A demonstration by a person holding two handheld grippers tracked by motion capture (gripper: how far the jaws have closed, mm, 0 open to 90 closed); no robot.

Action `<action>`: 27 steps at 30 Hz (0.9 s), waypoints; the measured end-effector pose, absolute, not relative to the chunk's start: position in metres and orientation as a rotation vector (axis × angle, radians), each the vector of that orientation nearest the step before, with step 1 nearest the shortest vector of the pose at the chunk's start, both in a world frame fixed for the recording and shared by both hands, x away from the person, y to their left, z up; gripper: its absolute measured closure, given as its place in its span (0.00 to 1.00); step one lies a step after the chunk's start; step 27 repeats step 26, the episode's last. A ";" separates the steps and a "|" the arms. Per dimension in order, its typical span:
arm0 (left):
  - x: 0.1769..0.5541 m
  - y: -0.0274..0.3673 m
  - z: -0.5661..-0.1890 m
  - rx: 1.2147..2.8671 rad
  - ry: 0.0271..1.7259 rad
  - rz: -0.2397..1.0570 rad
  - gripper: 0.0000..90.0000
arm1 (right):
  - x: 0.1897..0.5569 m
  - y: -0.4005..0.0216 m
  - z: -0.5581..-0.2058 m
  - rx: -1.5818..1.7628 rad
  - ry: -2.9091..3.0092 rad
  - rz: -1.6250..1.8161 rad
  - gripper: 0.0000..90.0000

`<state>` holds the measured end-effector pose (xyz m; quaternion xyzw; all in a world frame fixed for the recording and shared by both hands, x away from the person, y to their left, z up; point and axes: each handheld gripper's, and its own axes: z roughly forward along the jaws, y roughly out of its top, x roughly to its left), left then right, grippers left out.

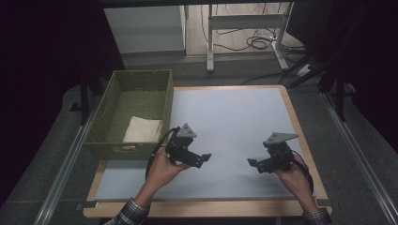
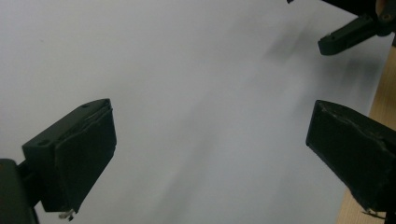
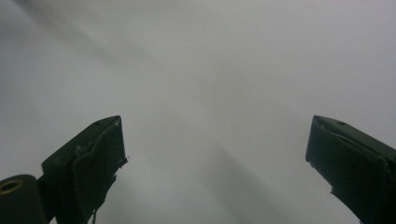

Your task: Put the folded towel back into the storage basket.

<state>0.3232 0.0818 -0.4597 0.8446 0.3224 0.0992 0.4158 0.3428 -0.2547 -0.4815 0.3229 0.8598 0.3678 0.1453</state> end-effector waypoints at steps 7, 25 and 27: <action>0.311 0.078 -0.496 2.135 0.827 0.248 0.02 | 0.338 -0.261 -0.503 0.949 2.476 1.046 0.05; 0.304 0.084 -0.547 2.222 0.884 0.304 0.01 | 0.335 -0.253 -0.532 0.912 2.491 0.992 0.05; 0.304 0.084 -0.547 2.222 0.884 0.304 0.01 | 0.334 -0.253 -0.532 0.910 2.491 0.990 0.05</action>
